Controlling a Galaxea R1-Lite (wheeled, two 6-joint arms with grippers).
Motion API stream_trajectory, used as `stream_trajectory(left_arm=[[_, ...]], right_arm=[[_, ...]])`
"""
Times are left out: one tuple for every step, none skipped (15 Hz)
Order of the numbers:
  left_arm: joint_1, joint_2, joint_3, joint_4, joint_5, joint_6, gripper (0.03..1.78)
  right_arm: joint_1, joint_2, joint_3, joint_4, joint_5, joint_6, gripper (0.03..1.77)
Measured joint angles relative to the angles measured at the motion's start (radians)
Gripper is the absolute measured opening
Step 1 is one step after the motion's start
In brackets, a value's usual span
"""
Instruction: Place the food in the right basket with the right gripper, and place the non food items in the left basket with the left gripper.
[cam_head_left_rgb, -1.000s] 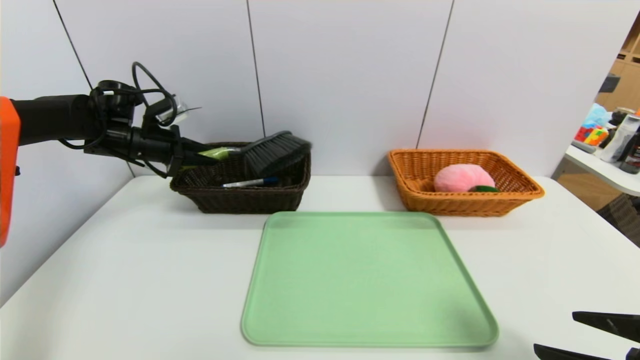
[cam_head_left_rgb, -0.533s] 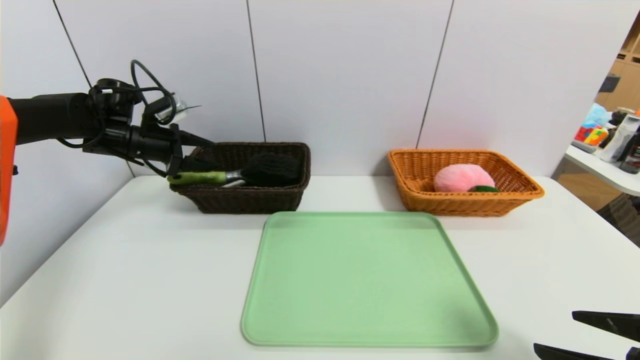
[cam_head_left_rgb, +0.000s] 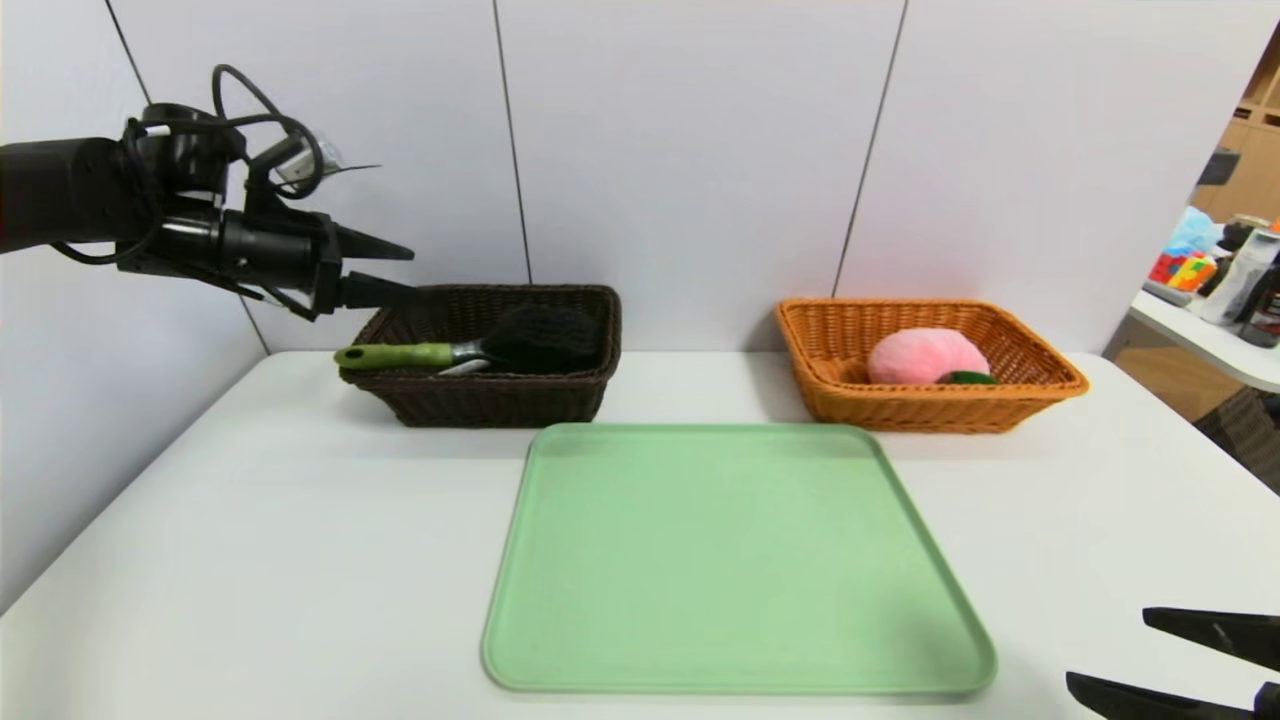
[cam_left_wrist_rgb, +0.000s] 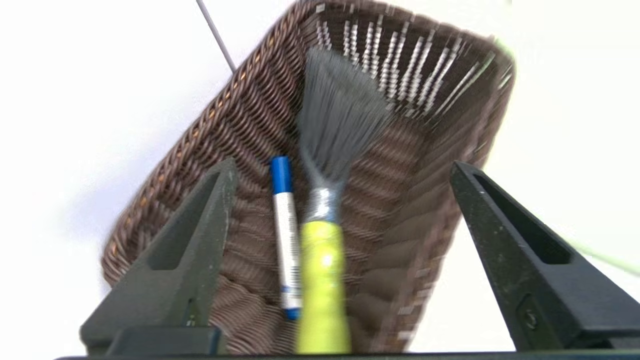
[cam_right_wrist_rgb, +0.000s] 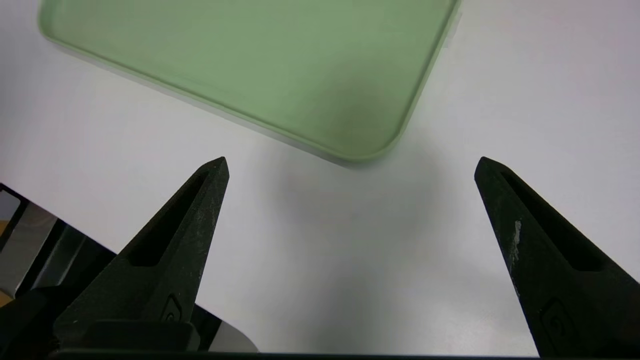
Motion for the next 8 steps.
stream_trajectory(left_arm=[[0.000,-0.027,0.003,0.013,0.002,-0.071,1.54],[0.001,-0.055,0.006,0.023,0.007,-0.148,1.56],[0.002,-0.086,0.010,0.033,0.019,-0.227,1.58],[0.006,-0.114,0.017,0.051,0.044,-0.283,1.59],[0.016,-0.143,0.026,0.076,0.079,-0.314,1.61],[0.032,-0.172,0.033,0.106,0.122,-0.329,1.62],[0.047,-0.199,0.037,0.136,0.160,-0.344,1.63],[0.064,-0.223,0.042,0.164,0.197,-0.357,1.64]], right_arm=[[0.000,-0.001,0.000,-0.010,0.000,0.000,1.70],[0.001,-0.003,0.001,-0.013,0.000,0.000,1.70],[0.004,-0.005,0.002,-0.014,0.000,0.000,1.70],[0.007,-0.009,0.002,-0.015,0.000,0.000,1.70],[0.009,-0.016,0.002,-0.014,0.000,0.000,1.70],[0.011,-0.023,0.001,-0.014,0.000,0.000,1.70],[0.011,-0.030,0.000,-0.016,0.001,0.001,1.70],[0.013,-0.037,0.000,-0.021,0.000,0.002,1.70]])
